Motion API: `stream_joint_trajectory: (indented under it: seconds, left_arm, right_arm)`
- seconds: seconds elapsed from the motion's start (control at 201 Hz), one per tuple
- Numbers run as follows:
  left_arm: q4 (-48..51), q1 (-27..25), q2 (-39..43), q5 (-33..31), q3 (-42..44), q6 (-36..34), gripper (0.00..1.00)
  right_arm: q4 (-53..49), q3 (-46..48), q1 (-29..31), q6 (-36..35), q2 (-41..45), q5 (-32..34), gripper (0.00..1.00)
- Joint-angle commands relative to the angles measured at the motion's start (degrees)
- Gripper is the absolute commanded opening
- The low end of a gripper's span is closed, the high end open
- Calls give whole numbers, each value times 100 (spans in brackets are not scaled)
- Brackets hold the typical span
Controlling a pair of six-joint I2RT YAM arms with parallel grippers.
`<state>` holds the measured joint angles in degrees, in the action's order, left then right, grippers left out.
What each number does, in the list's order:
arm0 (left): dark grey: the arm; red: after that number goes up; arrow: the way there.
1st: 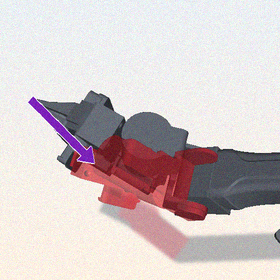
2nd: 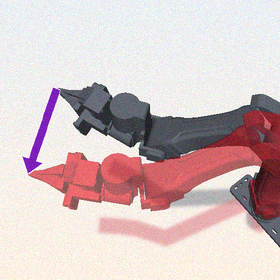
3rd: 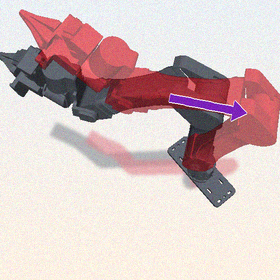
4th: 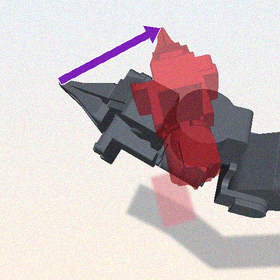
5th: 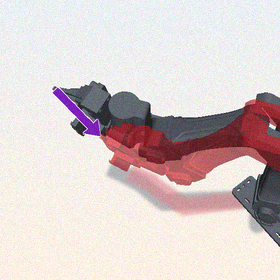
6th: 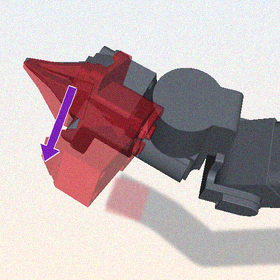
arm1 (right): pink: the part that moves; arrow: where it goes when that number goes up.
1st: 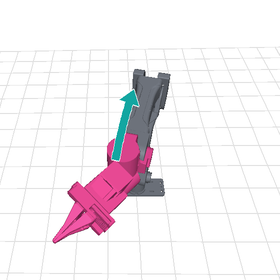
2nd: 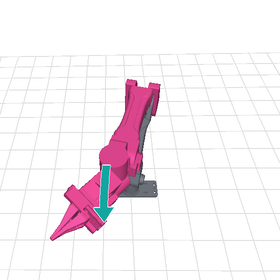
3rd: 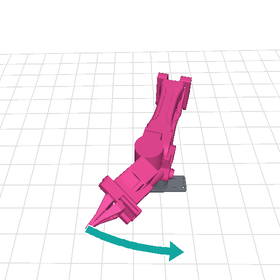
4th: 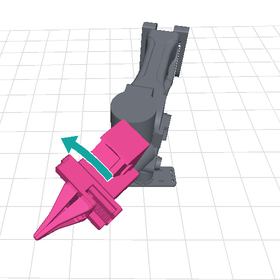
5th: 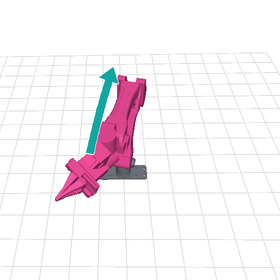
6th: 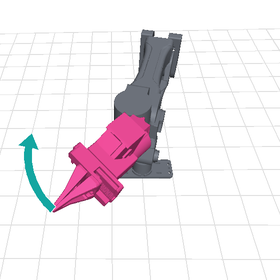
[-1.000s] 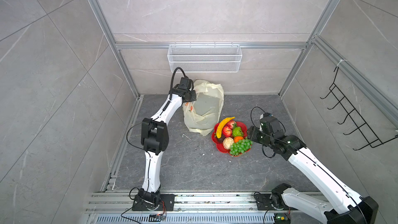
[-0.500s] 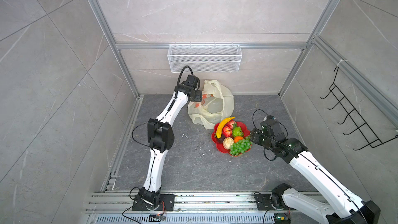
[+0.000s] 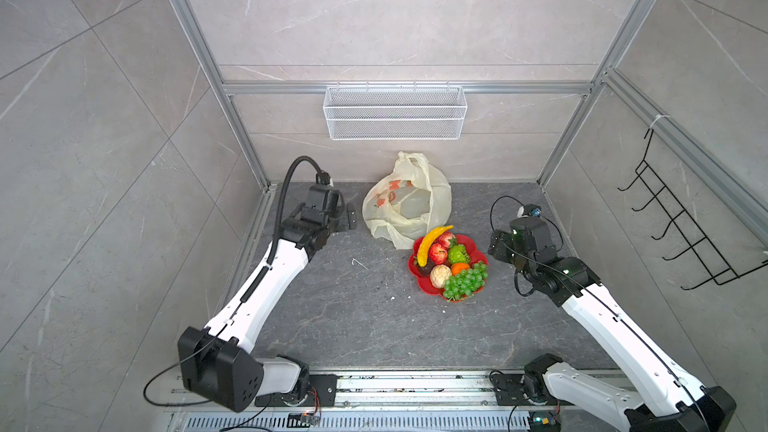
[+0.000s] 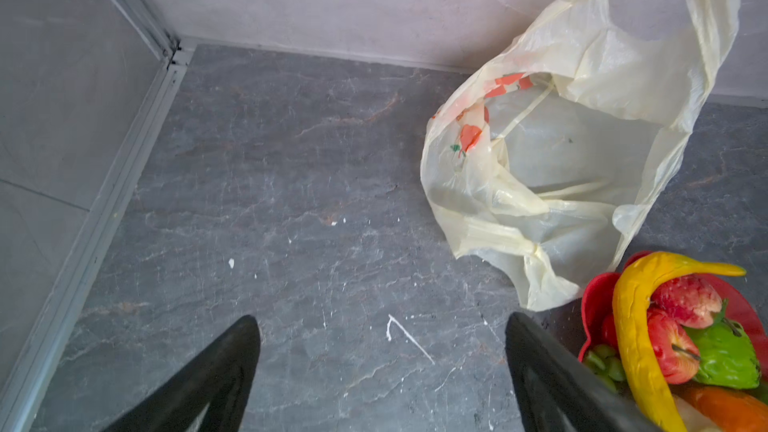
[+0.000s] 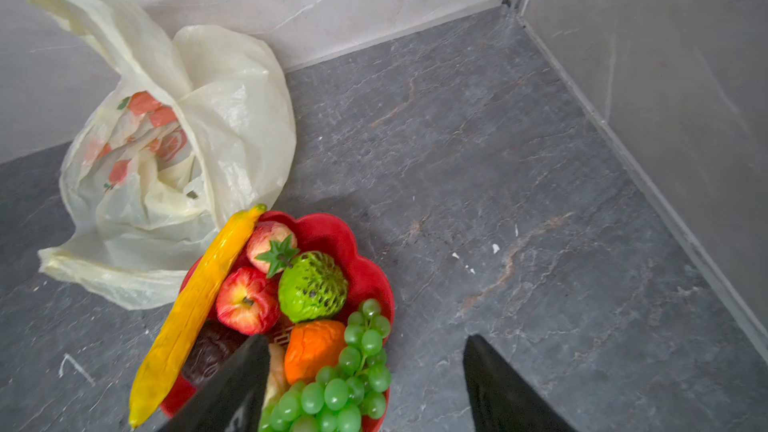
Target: Take the fake fruits out of the plastic bag
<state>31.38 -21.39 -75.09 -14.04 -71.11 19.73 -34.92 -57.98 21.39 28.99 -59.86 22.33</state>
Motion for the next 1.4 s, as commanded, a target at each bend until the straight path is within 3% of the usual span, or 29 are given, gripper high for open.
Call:
stream_joint_trajectory:
  seconds: [0.0, 0.129, 0.239, 0.403, 0.518, 0.757, 0.956, 1.394]
  left_arm:
    - [-27, -152, -19, 1307, 380, 890, 91]
    - [-329, -1028, -74, 1738, 954, 1713, 89]
    - [-1375, -1298, -328, 2155, 1679, 2610, 84]
    - [-2354, -1748, -925, 2014, 2040, 3160, 79]
    - [-2636, -1921, -1251, 2069, 1945, 3272, 70]
    - [-2926, -2044, -1746, 2252, 1719, 3372, 68]
    - [-2970, -2061, -2227, 2277, 1382, 3238, 58]
    - [-2474, -2022, -2704, 2080, 1098, 3299, 13]
  right_arm:
    - [-81, -65, -156, 105, -103, -28, 76]
    - [-37, 232, -162, 277, 62, -139, 76]
    - [-162, 346, -168, 492, 199, -242, 76]
    - [-158, 568, -164, 689, 502, -682, 76]
    - [-133, 747, -164, 699, 580, -804, 76]
    - [-29, 1169, -164, 722, 632, -944, 76]
    - [9, 1285, -167, 609, 413, -1132, 75]
    - [-98, 1214, -168, 545, 359, -1044, 74]
